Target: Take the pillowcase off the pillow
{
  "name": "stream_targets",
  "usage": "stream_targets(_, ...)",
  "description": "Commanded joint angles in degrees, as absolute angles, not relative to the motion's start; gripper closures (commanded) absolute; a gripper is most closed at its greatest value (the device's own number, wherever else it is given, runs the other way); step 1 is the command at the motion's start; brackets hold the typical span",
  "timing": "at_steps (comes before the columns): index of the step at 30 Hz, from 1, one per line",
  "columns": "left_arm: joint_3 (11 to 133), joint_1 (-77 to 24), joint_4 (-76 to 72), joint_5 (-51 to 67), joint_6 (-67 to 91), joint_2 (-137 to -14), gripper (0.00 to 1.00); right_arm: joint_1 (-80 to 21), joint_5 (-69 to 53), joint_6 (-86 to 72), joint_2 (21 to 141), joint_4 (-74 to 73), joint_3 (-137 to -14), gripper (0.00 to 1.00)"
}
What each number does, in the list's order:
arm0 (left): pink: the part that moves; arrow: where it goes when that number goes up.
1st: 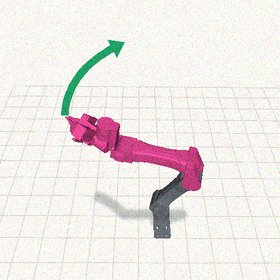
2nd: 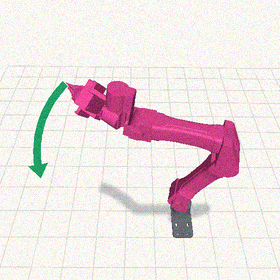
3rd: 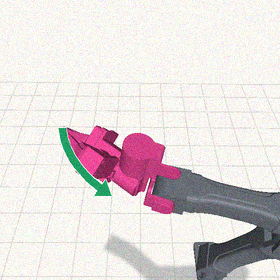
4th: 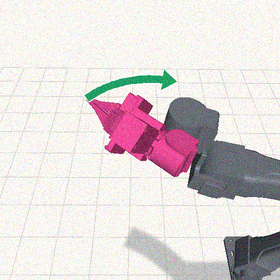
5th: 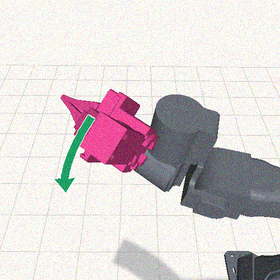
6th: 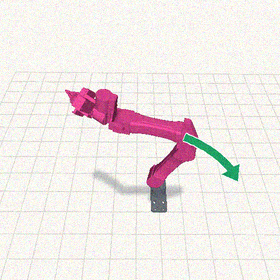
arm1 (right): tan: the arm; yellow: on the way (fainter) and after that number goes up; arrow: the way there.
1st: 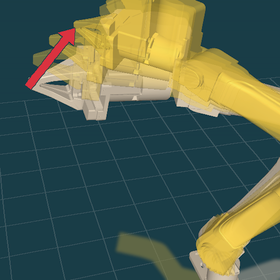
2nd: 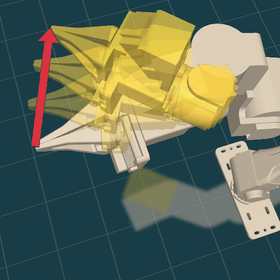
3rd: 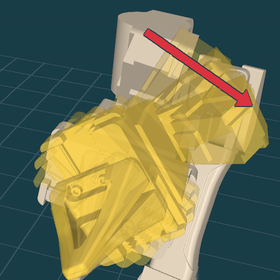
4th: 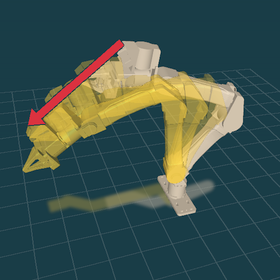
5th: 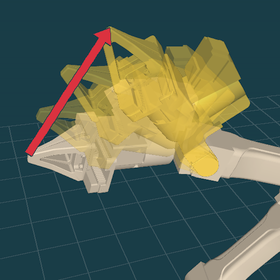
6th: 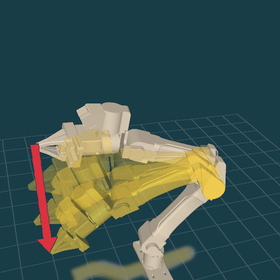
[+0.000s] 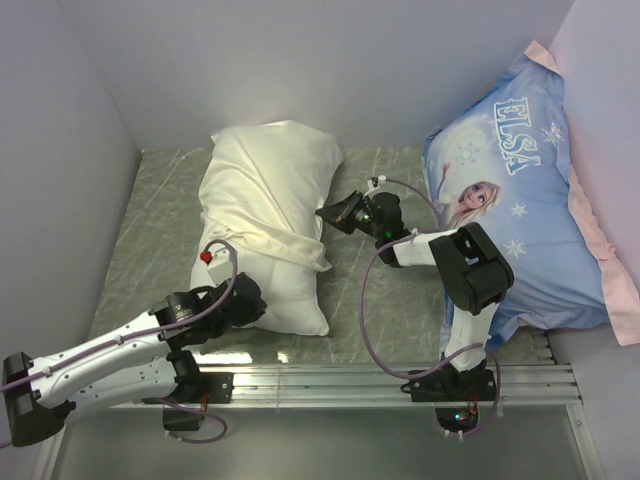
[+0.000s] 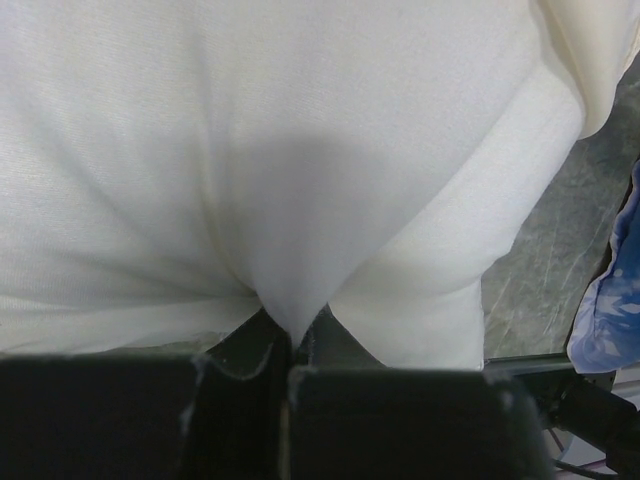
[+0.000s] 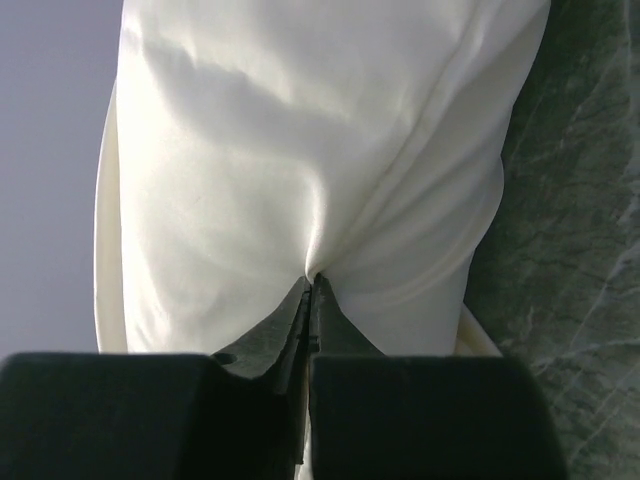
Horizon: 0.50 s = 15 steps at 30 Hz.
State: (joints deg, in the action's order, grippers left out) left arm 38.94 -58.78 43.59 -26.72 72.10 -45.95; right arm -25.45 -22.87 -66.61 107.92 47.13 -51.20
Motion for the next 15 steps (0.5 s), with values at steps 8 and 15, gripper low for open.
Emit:
stream_targets(8,43.50,-57.48,51.50,-24.78,70.22,-40.96,1.00,-17.58,-21.18,-65.57,103.19,44.40,-50.88,1.00)
stream_targets(15,44.47,-57.30,56.42,-25.84,71.63,-37.62,1.00,-14.85,-17.41,-59.69,103.36,32.09,-60.02,1.00)
